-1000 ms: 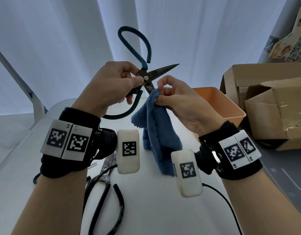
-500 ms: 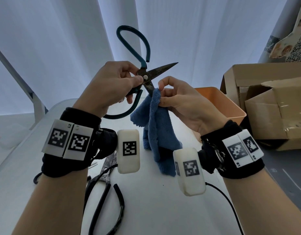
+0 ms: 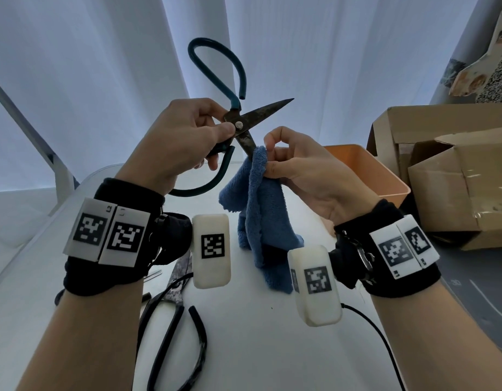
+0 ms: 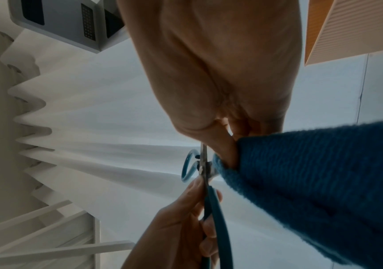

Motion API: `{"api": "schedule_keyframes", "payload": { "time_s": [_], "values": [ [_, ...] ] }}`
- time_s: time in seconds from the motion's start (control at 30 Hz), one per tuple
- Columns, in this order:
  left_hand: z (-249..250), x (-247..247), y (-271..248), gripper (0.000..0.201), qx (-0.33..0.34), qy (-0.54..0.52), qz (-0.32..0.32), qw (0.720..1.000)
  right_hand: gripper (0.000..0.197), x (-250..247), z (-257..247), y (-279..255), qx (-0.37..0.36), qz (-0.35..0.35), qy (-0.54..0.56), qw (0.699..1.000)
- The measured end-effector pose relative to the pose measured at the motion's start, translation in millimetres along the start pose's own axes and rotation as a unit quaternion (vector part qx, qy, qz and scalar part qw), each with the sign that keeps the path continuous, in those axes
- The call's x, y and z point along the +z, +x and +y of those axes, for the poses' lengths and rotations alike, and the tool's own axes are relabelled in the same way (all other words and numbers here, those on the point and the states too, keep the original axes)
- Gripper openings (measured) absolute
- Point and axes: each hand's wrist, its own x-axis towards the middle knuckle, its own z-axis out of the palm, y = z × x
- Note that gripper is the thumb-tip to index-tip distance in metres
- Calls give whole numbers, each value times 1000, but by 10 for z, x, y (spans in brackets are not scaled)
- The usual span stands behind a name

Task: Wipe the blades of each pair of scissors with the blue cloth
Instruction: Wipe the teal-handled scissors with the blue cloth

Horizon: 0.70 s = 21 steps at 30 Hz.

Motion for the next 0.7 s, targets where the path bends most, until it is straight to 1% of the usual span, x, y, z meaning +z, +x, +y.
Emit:
{"api": "schedule_keyframes", "payload": {
  "time_s": [0.1, 0.2, 0.37, 0.57, 0.7],
  "values": [
    [4, -6, 0, 7, 0, -4, 6, 1000, 26, 15, 19, 12, 3, 29, -22, 999],
    [1, -26, 0, 7, -2, -9, 8, 1000, 24, 30, 30, 24, 4, 39, -9, 999],
    [1, -22, -8, 7, -3, -6, 7, 1000, 29, -17, 5, 16, 1, 6, -13, 1000],
    [16, -6, -11, 8, -3, -8, 4, 1000, 28, 40, 30, 19, 1, 18, -27, 999],
    [12, -6, -12, 9, -6, -4, 1, 1000, 32, 12, 5, 1, -3, -10, -18, 1000]
  ]
}}
